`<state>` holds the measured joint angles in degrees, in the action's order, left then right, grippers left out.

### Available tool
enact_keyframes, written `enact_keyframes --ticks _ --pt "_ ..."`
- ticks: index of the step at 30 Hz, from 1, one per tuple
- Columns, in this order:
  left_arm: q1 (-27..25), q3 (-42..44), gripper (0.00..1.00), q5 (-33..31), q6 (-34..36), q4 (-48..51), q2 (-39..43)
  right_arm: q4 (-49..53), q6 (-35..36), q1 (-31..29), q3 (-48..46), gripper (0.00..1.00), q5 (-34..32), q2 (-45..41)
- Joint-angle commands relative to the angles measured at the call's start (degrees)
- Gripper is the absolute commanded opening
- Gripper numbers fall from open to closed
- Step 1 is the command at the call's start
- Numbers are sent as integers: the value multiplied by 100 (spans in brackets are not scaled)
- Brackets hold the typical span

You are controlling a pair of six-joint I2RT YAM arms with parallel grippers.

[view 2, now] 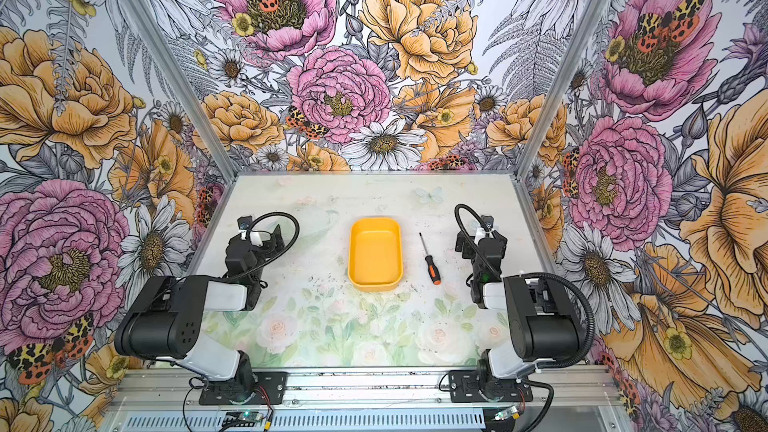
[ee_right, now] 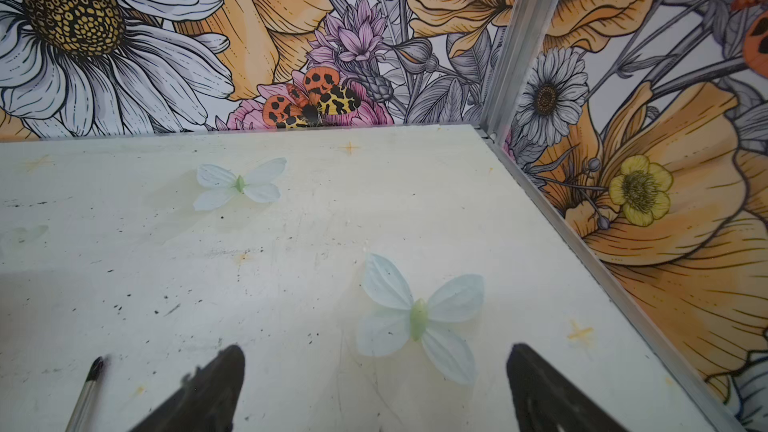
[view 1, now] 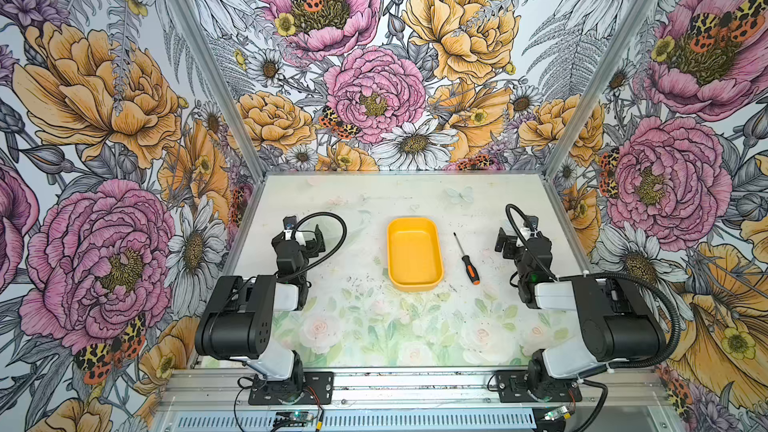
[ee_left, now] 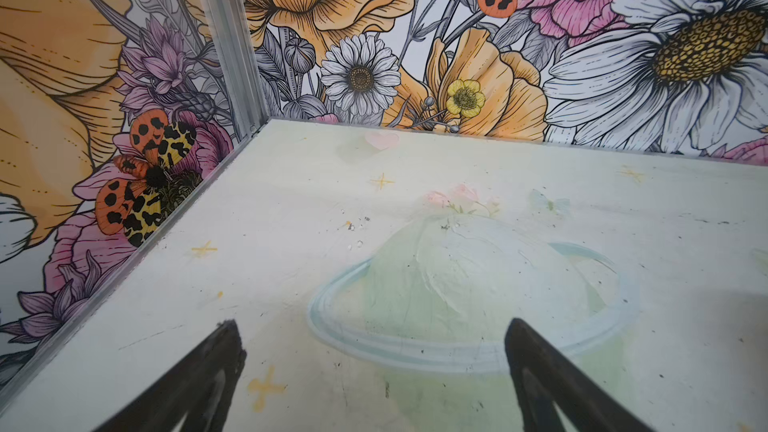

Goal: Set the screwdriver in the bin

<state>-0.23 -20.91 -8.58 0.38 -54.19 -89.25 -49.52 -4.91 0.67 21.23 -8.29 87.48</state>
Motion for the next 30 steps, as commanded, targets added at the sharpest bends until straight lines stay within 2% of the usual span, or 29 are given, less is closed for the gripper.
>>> enact_keyframes --ticks 1,5,8,23,28,30 --pt "14 -63 99 55 -26 14 38 -13 23 -23 118 99 0 44" --pt "16 -64 99 45 -21 9 40 3 21 -24 135 100 3 53" --pt "14 -64 99 363 106 20 40 -23 33 -33 113 100 -7 44" --pt "-3 -48 99 480 162 -1 40 -32 42 -50 102 99 -21 48" --pt "-12 -47 99 471 171 -12 40 -55 68 -71 94 100 -47 48" --pt "-45 -50 99 263 143 -22 42 -60 73 -69 92 99 -46 48"
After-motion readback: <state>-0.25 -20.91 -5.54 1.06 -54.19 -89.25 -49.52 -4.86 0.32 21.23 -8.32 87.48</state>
